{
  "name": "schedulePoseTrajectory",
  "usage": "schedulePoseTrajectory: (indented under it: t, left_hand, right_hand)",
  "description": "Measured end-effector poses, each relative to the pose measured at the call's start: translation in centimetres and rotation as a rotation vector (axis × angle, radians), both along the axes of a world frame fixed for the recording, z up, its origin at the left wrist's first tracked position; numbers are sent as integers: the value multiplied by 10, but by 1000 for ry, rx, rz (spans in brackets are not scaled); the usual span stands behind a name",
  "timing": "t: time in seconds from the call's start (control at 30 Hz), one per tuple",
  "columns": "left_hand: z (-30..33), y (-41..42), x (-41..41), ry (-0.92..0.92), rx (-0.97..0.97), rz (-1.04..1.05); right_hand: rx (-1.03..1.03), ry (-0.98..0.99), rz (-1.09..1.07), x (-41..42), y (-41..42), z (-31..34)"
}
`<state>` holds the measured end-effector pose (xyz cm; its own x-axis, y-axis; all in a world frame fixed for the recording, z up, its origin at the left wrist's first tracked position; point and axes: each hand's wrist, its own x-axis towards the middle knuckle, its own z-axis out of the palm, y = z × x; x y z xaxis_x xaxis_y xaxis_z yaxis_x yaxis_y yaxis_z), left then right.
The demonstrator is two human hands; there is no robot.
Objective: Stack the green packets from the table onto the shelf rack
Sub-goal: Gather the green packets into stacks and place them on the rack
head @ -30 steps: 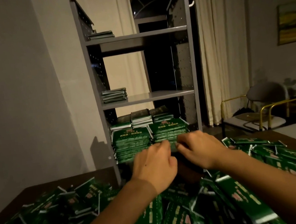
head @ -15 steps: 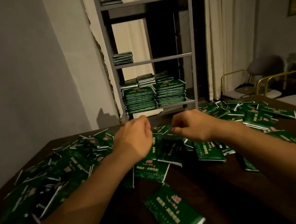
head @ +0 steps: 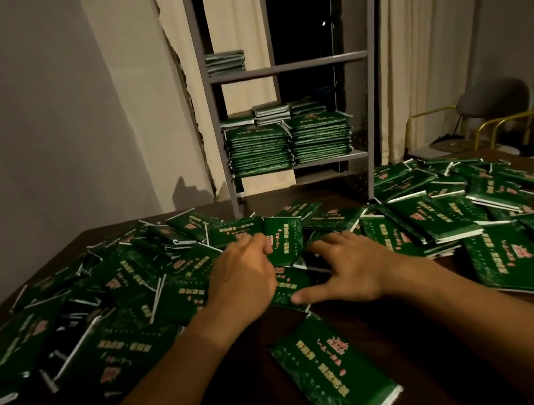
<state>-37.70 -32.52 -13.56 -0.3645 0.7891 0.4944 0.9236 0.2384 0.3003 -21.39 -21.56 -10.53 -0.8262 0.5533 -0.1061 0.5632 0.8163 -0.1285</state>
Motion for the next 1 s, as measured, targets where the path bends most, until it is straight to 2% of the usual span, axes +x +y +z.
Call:
schedulePoseTrajectory:
  t: [0.17, 0.37, 0.5, 0.73, 0.9, 1.0]
  left_hand:
    - [-6, 10, -1, -90, 60, 38]
    - [-3, 10, 6, -76, 60, 33]
    - [-3, 8, 8, -71, 54, 42]
    - [-3, 18, 10, -74, 36, 23]
    - [0, 33, 12, -94, 8, 58]
    - [1, 40, 15, -106, -35, 71]
  right_hand:
    - [-40, -108, 33, 0, -13, 7]
    - [-94, -309, 99, 5, -23, 14]
    - [-129, -153, 65, 12, -14, 16]
    - [53, 143, 35, 24, 7, 0]
    - [5, -170, 62, 33, -10, 5]
    - [56, -165, 60, 30, -12, 8]
